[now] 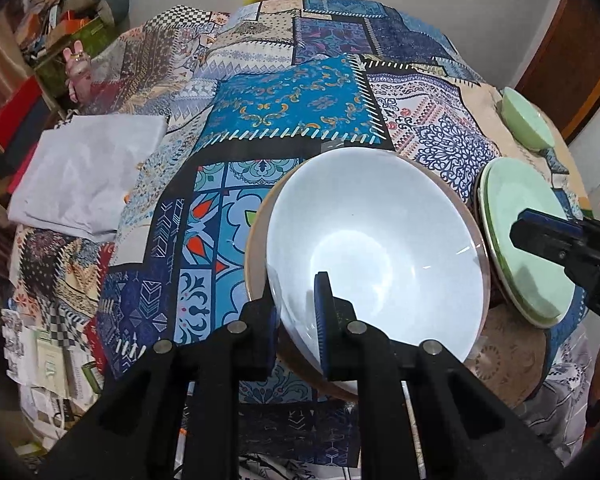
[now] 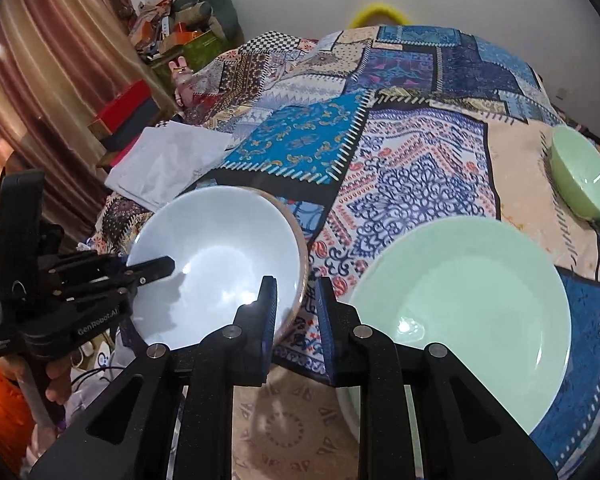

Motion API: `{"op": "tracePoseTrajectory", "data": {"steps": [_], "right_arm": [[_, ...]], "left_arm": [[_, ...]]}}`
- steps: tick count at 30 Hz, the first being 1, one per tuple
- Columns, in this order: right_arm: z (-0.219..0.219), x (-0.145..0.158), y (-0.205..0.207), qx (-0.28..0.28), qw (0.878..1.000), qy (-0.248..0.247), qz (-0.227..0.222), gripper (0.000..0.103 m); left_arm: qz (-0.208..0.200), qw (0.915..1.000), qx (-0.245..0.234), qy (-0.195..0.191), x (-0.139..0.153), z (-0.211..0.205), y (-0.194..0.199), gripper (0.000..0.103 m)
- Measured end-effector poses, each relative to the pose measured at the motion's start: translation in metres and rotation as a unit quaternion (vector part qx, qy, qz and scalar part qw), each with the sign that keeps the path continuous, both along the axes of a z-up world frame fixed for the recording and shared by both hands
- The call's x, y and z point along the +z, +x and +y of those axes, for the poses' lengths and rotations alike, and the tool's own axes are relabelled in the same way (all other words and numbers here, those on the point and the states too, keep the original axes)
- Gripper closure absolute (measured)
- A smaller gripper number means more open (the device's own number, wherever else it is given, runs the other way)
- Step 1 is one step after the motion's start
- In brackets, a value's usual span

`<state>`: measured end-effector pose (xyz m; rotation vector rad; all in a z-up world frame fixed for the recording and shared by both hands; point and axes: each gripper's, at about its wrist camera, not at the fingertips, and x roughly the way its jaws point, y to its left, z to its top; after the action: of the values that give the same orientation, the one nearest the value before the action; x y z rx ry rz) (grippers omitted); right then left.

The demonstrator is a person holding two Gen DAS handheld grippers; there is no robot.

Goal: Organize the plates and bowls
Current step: 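Lower the black-spotted white bowl into the pink bowl and open both tools, then move both tools to the pale green bowl rim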

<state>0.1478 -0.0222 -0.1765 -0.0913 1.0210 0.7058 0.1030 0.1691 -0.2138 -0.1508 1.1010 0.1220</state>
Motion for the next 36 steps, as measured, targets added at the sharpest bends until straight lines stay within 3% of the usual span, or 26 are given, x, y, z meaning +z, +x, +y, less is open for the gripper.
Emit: {"op": "tracePoseTrajectory", "data": {"steps": [6, 10, 14, 21, 26, 36], "right_arm": [[-0.014, 0.002, -0.004, -0.001, 1.0, -0.004, -0.007, 0.077], [-0.031, 0.011, -0.001, -0.017, 0.999, -0.005, -0.027, 0.07], [-0.048, 0.022, 0.003, -0.029, 0.999, 0.006, -0.038, 0.06], [-0.087, 0.042, 0.019, -0.057, 0.996, 0.013, -0.07, 0.05], [-0.122, 0.048, 0.038, -0.091, 0.992, 0.01, -0.084, 0.038], [-0.19, 0.043, 0.097, -0.184, 0.977, -0.016, -0.106, 0.037]], "left_arm": [[-0.005, 1.0, 0.006, 0.005, 0.014, -0.001, 0.003, 0.062], [-0.03, 0.9995, 0.003, 0.013, 0.032, -0.007, 0.002, 0.055], [-0.053, 0.9985, -0.004, 0.016, 0.052, -0.022, 0.006, 0.047], [-0.088, 0.9956, -0.025, 0.02, 0.079, -0.064, 0.023, 0.022], [-0.107, 0.9932, -0.045, 0.008, 0.089, -0.094, 0.046, 0.02], [-0.108, 0.9912, -0.075, -0.016, 0.087, -0.133, 0.108, 0.02]]}}
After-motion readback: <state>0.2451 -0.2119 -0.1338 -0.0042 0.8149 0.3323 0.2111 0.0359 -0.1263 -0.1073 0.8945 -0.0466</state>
